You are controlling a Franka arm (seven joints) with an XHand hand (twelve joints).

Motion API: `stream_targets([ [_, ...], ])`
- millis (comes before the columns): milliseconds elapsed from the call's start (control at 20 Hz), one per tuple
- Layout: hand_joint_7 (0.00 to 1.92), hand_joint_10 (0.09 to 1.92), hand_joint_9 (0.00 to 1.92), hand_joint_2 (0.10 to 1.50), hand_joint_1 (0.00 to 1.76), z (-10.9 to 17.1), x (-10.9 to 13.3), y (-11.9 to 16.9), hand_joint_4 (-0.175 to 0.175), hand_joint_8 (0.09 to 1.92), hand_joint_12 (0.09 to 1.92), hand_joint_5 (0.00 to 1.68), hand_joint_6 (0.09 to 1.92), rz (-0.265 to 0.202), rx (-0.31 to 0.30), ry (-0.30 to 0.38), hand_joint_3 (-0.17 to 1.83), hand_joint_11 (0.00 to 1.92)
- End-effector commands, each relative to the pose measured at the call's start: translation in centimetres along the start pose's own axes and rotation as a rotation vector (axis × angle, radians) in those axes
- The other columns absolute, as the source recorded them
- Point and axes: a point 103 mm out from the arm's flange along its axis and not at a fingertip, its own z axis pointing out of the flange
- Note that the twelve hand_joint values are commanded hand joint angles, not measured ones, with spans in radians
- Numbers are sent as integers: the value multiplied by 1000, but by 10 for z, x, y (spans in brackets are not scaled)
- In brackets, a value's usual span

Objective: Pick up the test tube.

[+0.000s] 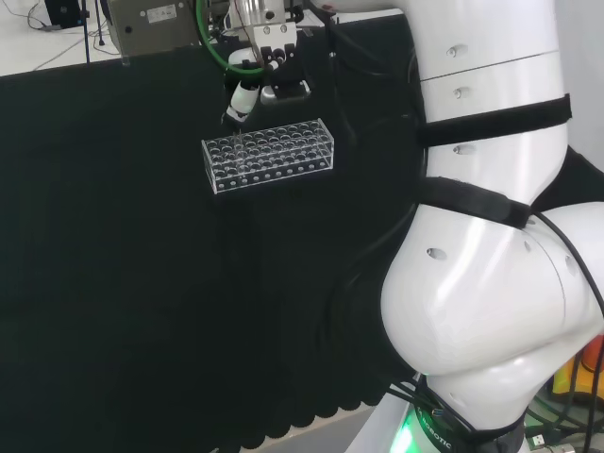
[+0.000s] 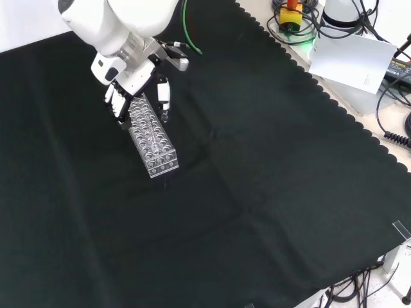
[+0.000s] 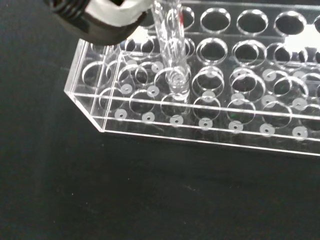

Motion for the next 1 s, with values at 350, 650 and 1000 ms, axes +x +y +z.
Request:
stream_targets([
  [350, 861, 846, 679, 747, 993, 14, 4, 6, -158, 925, 1482, 524, 960, -4, 17, -29, 678, 340],
  [650, 1114, 733, 905, 725, 1042, 14, 7, 8, -152, 843, 1416, 689, 945, -7, -21, -60, 717, 459],
  [1000, 1267, 673, 1045, 896, 1090, 7, 13, 13, -88, 757, 1366, 874, 1053, -14, -65, -78, 443, 572],
])
